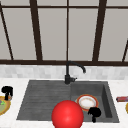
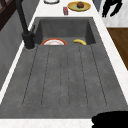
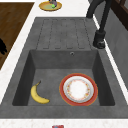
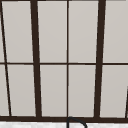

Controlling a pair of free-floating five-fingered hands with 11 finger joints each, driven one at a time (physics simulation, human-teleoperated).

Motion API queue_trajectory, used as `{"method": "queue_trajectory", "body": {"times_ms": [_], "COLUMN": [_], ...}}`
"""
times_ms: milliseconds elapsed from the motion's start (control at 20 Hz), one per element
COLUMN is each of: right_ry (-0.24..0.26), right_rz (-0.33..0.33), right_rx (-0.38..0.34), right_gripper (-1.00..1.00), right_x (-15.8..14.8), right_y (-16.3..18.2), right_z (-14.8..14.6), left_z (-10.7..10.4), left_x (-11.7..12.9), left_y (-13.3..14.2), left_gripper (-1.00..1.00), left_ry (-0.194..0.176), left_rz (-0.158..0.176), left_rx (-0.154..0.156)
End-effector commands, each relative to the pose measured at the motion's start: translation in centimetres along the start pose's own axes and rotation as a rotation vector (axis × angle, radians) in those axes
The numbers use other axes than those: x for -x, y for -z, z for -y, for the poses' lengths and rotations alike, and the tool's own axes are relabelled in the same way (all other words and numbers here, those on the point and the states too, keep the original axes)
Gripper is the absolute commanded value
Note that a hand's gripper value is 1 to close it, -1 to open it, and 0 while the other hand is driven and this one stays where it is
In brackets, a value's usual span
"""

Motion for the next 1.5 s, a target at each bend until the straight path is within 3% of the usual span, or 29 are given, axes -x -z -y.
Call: {"method": "queue_trajectory", "body": {"times_ms": [0,250,500,600,800,900,950,1000,1150,1350,1400,1450], "right_ry": [0.0,0.0,0.0,0.0,0.0,0.0,0.0,0.0,0.0,0.0,0.0,0.0], "right_rz": [0.0,0.0,0.0,0.0,0.0,0.0,0.0,0.0,0.0,0.0,0.0,0.0], "right_rx": [0.0,0.0,0.0,0.0,0.0,0.0,0.0,0.0,0.0,0.0,0.0,0.0], "right_gripper": [0.0,0.0,0.0,0.0,0.0,0.0,0.0,0.0,0.0,0.0,0.0,0.0], "right_x": [0.0,0.0,0.0,0.0,0.0,0.0,0.0,0.0,0.0,0.0,0.0,0.0], "right_y": [0.0,0.0,0.0,0.0,0.0,0.0,0.0,0.0,0.0,0.0,0.0,0.0], "right_z": [0.0,0.0,0.0,0.0,0.0,0.0,0.0,0.0,0.0,0.0,0.0,0.0], "left_z": [0.4,3.2,8.1,8.7,9.9,10.7,9.1,7.1,6.1,4.8,5.3,6.0], "left_x": [0.0,0.7,1.1,0.8,0.2,-2.1,-3.1,-3.3,-4.4,-5.8,-5.8,-5.9], "left_y": [-3.1,-7.0,-10.7,-11.8,-13.7,-14.1,-14.6,-15.0,-16.6,-18.9,-18.8,-19.2], "left_gripper": [1.0,1.0,1.0,1.0,1.0,1.0,1.0,1.0,1.0,1.0,1.0,1.0], "left_ry": [-0.016,0.003,0.011,0.074,0.162,0.234,0.24,0.187,0.131,0.097,0.105,0.122], "left_rz": [0.005,0.005,0.007,0.046,0.108,0.131,0.138,0.119,0.12,0.131,0.104,0.105], "left_rx": [-0.009,-0.01,-0.019,-0.099,-0.208,-0.253,-0.285,-0.32,-0.313,-0.308,-0.313,-0.316]}}
